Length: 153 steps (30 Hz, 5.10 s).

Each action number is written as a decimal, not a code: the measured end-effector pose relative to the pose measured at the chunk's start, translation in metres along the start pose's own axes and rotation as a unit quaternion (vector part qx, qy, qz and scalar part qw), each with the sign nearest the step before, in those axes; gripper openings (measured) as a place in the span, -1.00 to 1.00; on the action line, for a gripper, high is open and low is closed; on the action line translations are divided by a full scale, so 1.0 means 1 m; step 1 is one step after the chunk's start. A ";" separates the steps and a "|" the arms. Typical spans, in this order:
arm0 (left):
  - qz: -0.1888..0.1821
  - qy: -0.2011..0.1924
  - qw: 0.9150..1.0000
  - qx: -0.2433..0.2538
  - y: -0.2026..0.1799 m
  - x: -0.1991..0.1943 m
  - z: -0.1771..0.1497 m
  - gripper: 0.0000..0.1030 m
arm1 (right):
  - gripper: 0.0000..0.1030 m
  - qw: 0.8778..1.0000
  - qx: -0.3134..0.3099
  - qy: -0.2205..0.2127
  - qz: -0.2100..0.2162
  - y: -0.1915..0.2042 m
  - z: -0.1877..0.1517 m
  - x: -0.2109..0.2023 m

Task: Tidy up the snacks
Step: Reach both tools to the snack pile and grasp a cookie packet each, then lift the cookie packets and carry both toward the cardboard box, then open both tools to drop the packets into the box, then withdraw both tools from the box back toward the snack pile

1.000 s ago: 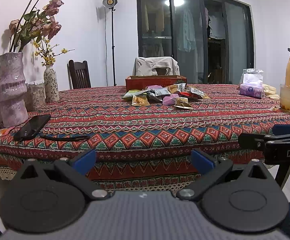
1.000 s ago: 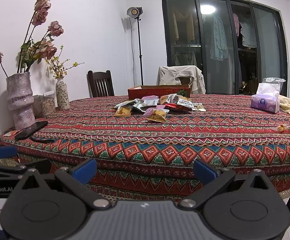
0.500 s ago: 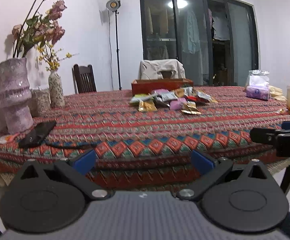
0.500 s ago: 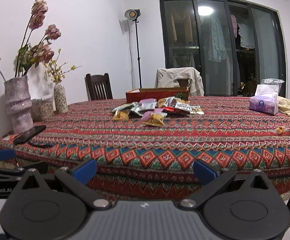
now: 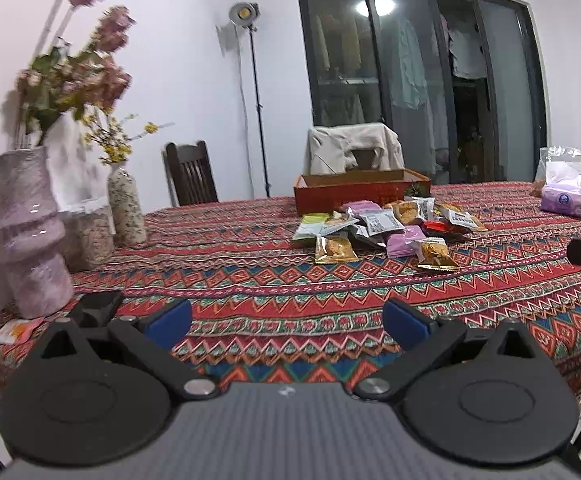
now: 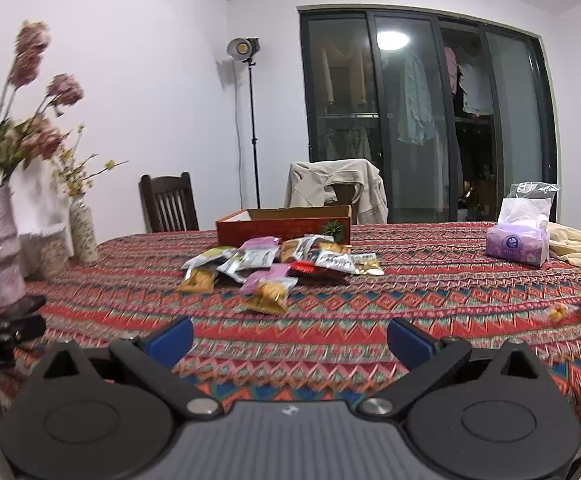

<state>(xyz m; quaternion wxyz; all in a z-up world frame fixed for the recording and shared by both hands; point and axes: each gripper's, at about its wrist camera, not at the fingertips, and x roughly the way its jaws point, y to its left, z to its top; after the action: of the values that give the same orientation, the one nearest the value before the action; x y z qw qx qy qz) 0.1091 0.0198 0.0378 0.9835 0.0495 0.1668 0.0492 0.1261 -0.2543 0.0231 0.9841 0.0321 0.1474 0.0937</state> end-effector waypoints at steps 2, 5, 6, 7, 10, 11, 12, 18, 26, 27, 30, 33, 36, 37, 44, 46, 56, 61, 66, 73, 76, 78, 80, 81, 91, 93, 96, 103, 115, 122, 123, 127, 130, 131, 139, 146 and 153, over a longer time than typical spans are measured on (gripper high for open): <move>-0.014 0.014 1.000 0.007 0.005 0.016 0.005 1.00 | 1.00 1.000 0.004 0.007 0.000 -0.005 0.008 0.014; -0.037 0.049 0.998 0.016 0.017 0.046 0.009 1.00 | 1.00 1.000 0.006 0.019 -0.002 -0.011 0.021 0.040; -0.043 0.065 0.997 0.023 0.021 0.056 0.008 1.00 | 1.00 1.000 0.006 0.022 -0.001 -0.012 0.024 0.048; -0.045 0.082 0.995 0.031 0.026 0.067 0.008 1.00 | 1.00 1.000 0.006 0.025 -0.001 -0.011 0.027 0.057; -0.035 0.099 0.993 0.062 0.038 0.092 0.012 1.00 | 1.00 0.999 0.002 0.038 0.007 -0.011 0.035 0.084; -0.029 0.090 0.994 0.060 0.041 0.097 0.015 1.00 | 1.00 0.999 0.001 0.044 0.010 -0.010 0.035 0.093; -0.027 0.082 0.995 0.055 0.043 0.102 0.018 1.00 | 1.00 0.999 0.000 0.051 0.012 -0.009 0.037 0.104; -0.067 0.080 0.995 -0.007 0.045 0.150 0.049 1.00 | 1.00 0.995 -0.005 0.098 0.029 0.003 0.039 0.169; -0.097 0.117 0.988 -0.022 0.008 0.237 0.073 1.00 | 0.50 0.987 -0.025 0.145 0.065 0.024 0.038 0.242; -0.102 0.116 0.988 -0.019 0.002 0.246 0.074 0.97 | 0.47 0.986 -0.027 0.151 0.064 0.025 0.038 0.249; -0.105 0.130 0.986 -0.007 -0.016 0.274 0.075 0.68 | 0.14 0.985 -0.028 0.162 0.062 0.025 0.037 0.263; -0.109 0.149 0.983 -0.014 -0.025 0.296 0.070 0.47 | -0.19 0.983 -0.032 0.171 0.055 0.020 0.036 0.273; -0.096 0.156 0.983 -0.015 -0.028 0.310 0.065 0.21 | -0.19 0.983 -0.030 0.170 0.059 0.012 0.035 0.273; -0.099 0.157 0.982 -0.019 -0.027 0.311 0.064 -0.01 | -0.19 0.983 -0.030 0.170 0.055 0.009 0.035 0.273; -0.095 0.156 0.982 -0.047 -0.016 0.295 0.060 -0.22 | -0.20 0.980 -0.028 0.187 0.054 -0.002 0.028 0.271; -0.096 0.159 0.981 -0.051 -0.013 0.281 0.057 -0.22 | -0.20 0.981 -0.030 0.186 0.056 -0.003 0.027 0.269; -0.094 0.145 0.983 -0.053 -0.010 0.200 0.047 -0.22 | -0.16 0.980 -0.040 0.184 0.067 -0.006 0.026 0.253; -0.088 0.116 0.988 -0.047 -0.013 0.179 0.058 -0.22 | -0.23 0.982 -0.043 0.164 0.084 -0.004 0.031 0.233; -0.105 0.103 0.988 -0.045 -0.016 0.174 0.076 -0.22 | -0.23 0.985 -0.046 0.141 0.088 -0.007 0.046 0.211; -0.170 0.089 0.981 -0.011 -0.008 0.221 0.161 -0.22 | -0.23 0.980 -0.012 0.105 0.165 -0.037 0.127 0.198; -0.174 0.080 0.981 -0.025 0.004 0.256 0.214 -0.22 | -0.23 0.978 -0.007 0.090 0.186 -0.053 0.180 0.213; -0.164 0.075 0.983 -0.029 0.010 0.284 0.247 -0.22 | -0.23 0.978 -0.004 0.086 0.189 -0.064 0.216 0.232; -0.158 0.078 0.984 -0.034 0.015 0.317 0.279 -0.22 | -0.23 0.980 -0.013 0.086 0.180 -0.071 0.250 0.258; -0.159 0.080 0.983 -0.035 0.017 0.333 0.292 -0.22 | -0.23 0.981 -0.021 0.089 0.173 -0.074 0.269 0.275; -0.144 0.110 0.983 -0.039 0.002 0.518 0.364 -0.22 | -0.22 0.979 -0.027 0.184 0.079 -0.087 0.368 0.504; -0.140 0.115 0.983 -0.029 -0.009 0.558 0.358 -0.22 | -0.21 0.977 -0.010 0.207 0.055 -0.091 0.365 0.555; -0.145 0.128 0.981 -0.020 -0.025 0.617 0.331 -0.22 | -0.19 0.971 -0.004 0.237 0.013 -0.096 0.341 0.624; -0.152 0.184 0.971 -0.014 -0.045 0.704 0.261 -0.16 | -0.19 0.952 -0.017 0.303 -0.047 -0.104 0.247 0.727; -0.131 0.222 0.964 -0.059 -0.028 0.701 0.254 0.38 | 0.08 0.956 -0.106 0.268 -0.053 -0.080 0.212 0.735; -0.142 0.179 0.966 -0.124 0.001 0.641 0.306 0.49 | 0.45 0.967 -0.068 0.246 -0.019 -0.078 0.268 0.670; -0.144 0.171 0.968 -0.119 0.003 0.626 0.316 0.51 | 0.48 0.968 -0.065 0.242 -0.016 -0.078 0.279 0.659; -0.150 0.140 0.973 -0.102 0.011 0.554 0.353 0.67 | 0.70 0.974 -0.051 0.222 -0.001 -0.074 0.324 0.594; -0.154 0.119 0.977 -0.088 0.016 0.494 0.370 0.78 | 0.72 0.975 -0.050 0.217 0.008 -0.068 0.348 0.546; -0.156 0.112 0.978 -0.084 0.017 0.475 0.373 0.82 | 0.74 0.976 -0.052 0.212 0.008 -0.067 0.353 0.529; -0.157 0.065 0.982 -0.082 0.030 0.318 0.358 1.00 | 1.00 0.985 -0.022 0.165 0.055 -0.062 0.365 0.373; -0.127 0.040 0.987 -0.093 0.035 0.214 0.289 1.00 | 1.00 0.988 -0.013 0.137 0.075 -0.062 0.323 0.267; -0.131 0.018 0.988 -0.084 0.034 0.123 0.199 1.00 | 1.00 0.993 -0.034 0.087 0.079 -0.064 0.252 0.160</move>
<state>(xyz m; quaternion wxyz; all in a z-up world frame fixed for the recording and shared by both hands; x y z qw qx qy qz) 0.2881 0.0512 0.1886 0.9790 -0.0561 0.1847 -0.0653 0.3626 -0.2954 0.2124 0.9577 0.0021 0.2258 0.1783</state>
